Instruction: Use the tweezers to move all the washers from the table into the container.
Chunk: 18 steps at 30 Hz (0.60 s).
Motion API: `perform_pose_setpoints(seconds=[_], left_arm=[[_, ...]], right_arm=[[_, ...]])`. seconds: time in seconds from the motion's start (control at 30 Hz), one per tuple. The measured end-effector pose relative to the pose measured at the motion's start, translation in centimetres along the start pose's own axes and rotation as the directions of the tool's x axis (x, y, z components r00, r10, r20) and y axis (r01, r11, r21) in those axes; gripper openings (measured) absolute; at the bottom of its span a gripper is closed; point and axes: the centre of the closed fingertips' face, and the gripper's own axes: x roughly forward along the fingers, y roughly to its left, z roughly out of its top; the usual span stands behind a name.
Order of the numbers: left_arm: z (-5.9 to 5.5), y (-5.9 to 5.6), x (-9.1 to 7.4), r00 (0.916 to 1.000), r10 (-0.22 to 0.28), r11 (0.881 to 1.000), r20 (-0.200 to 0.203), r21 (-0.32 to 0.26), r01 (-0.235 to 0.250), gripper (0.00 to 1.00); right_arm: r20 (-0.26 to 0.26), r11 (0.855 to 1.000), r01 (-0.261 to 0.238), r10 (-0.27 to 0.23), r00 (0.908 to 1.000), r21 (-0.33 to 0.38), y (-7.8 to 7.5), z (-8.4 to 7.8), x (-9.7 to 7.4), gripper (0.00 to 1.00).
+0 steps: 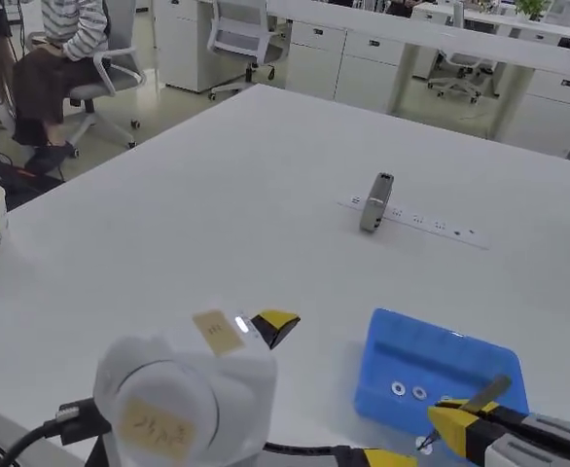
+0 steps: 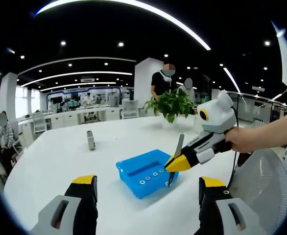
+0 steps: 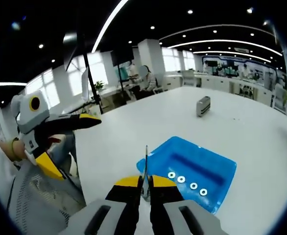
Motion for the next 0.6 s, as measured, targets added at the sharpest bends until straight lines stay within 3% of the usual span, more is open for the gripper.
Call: perform_pose_setpoints(seconds=[0.2, 0.3, 0.6], left_arm=[[0.0, 0.0, 0.0, 1.0000, 0.002, 1.000, -0.003, 0.002, -0.002, 0.87], [-0.1, 0.1, 0.0, 1.0000, 0.004, 1.000, -0.002, 0.001, -0.004, 0.86], [-0.2, 0.1, 0.1, 1.0000, 0.000, 1.000, -0.007, 0.000, 0.000, 0.86]], right_arm=[[0.006, 1.000, -0.017, 0.017, 0.9998, -0.025, -0.1, 1.9, 0.9, 0.03], [-0.015, 0.999, -0.013, 0.012, 0.9998, -0.050, -0.6, 2.3, 1.8, 0.03], [-0.041, 0.999, -0.008, 0.007, 0.9991, -0.036, -3.4, 2.9, 5.1, 0.03]])
